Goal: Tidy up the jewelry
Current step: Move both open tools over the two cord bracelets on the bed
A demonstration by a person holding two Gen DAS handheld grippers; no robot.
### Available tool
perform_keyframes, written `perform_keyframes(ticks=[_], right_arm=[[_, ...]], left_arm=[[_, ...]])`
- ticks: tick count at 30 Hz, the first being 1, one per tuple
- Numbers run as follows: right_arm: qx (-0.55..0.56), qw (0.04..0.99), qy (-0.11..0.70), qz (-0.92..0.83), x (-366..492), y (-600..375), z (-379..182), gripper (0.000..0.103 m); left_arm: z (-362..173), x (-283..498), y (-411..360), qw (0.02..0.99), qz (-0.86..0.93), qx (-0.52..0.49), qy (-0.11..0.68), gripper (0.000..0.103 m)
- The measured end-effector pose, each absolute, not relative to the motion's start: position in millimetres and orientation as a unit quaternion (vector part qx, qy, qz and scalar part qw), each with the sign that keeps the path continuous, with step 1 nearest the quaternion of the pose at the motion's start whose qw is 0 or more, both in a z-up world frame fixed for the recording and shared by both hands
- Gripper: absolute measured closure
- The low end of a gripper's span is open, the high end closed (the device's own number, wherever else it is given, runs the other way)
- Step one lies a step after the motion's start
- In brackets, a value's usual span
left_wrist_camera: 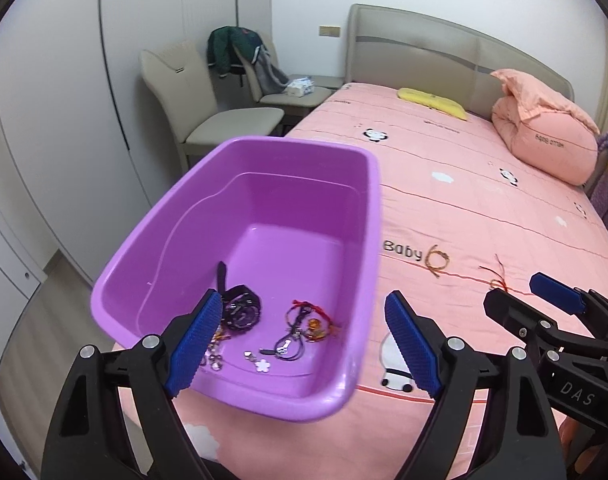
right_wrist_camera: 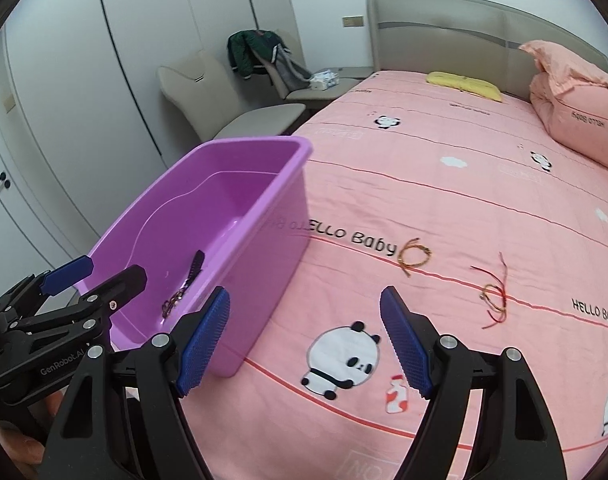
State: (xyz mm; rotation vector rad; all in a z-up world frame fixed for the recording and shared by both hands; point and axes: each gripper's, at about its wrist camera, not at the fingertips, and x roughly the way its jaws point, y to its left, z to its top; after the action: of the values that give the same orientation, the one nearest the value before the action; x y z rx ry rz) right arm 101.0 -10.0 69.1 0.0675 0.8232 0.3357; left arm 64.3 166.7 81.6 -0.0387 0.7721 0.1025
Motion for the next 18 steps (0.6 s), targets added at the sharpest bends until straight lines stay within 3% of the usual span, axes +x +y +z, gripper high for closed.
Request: perform_keyframes(ticks=[18], right_arm=[[0.099,0.906,0.407,0.068,79.8,-142.5,42.2,0.029]], left_arm=[[69.4,71.9,53.7,0.924,-0.043,0.013,0.381,0.013]])
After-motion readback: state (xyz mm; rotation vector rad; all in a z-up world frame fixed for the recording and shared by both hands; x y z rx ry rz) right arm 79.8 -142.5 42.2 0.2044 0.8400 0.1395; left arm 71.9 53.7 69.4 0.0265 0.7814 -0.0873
